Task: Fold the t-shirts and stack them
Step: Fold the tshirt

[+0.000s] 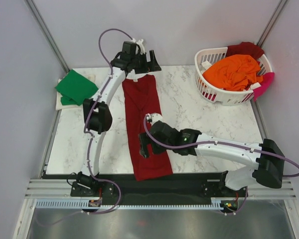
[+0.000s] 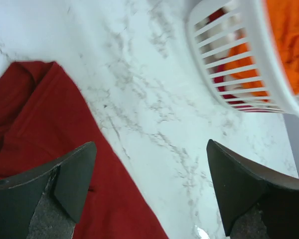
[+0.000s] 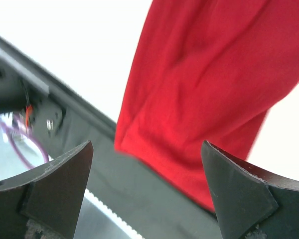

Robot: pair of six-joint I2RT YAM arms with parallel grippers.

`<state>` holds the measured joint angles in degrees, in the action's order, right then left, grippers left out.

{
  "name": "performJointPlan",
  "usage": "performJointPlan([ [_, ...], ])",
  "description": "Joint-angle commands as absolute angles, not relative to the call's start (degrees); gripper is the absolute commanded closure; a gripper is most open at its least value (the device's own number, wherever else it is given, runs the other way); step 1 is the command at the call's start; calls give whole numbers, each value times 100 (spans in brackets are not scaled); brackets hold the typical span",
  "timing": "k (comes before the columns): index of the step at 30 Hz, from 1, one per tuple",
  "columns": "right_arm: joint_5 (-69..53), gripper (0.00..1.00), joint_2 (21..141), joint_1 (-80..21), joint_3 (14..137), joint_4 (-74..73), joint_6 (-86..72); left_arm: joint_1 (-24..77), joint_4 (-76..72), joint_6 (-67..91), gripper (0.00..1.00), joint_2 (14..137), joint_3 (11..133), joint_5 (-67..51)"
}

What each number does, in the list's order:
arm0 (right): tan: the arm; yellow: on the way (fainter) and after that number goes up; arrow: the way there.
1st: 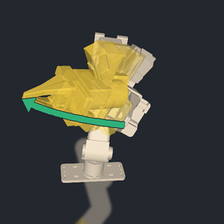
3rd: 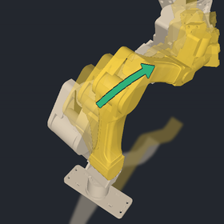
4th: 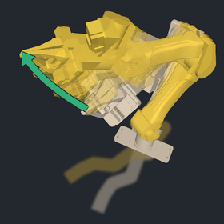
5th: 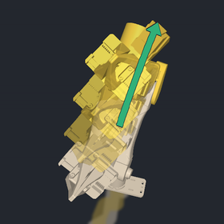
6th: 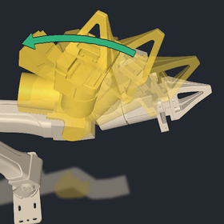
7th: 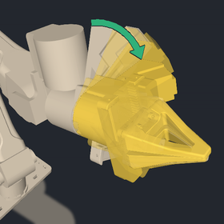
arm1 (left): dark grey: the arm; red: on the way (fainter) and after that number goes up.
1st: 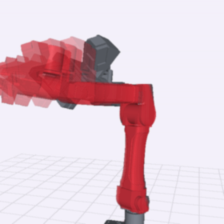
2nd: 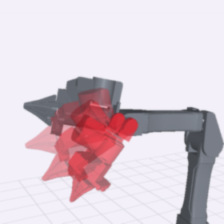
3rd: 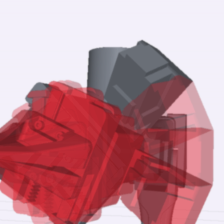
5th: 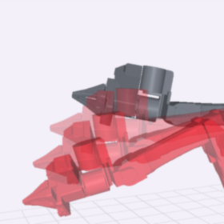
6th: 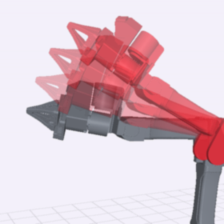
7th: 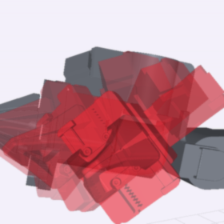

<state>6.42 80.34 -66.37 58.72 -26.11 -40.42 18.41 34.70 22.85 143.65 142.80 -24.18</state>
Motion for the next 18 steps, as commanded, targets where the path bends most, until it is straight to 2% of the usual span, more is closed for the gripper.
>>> performJointPlan([
  [1,1292,2,7954,-6224,6512,-3067,-3315,1828,2892,1732,0,12773,13906,-2147],
  [5,1056,2,8356,-5143,7266,-2822,-2866,1749,3093,1512,0,11264,12852,-1355],
  [8,950,2,9005,-4405,7968,-2559,-2559,1749,3410,1547,0,10035,11737,-513],
  [9,723,2,9226,-4238,8172,-2401,-2479,1758,3462,1590,0,9663,10994,-414],
  [11,257,2,9979,-3816,8907,-2294,-2182,1749,3480,1722,0,8994,10173,-378],
  [12,55,2,10280,-3727,9199,-2268,-2101,1758,3489,1757,0,8286,9360,-448],
  [14,-613,8,11182,-3516,10119,-2303,-1961,1767,3498,1863,0,7589,8547,-545],
  [15,-798,11,11484,-3472,10438,-2433,-1890,1767,3515,1933,0,6950,7734,-554],
  [16,-756,13,12105,-3393,11190,-2609,-1855,1767,3516,2055,0,6561,7352,-580],
  [18,-520,13,12662,-3331,11871,-3038,-1837,1775,3542,2267,1,5561,6305,-667],
])
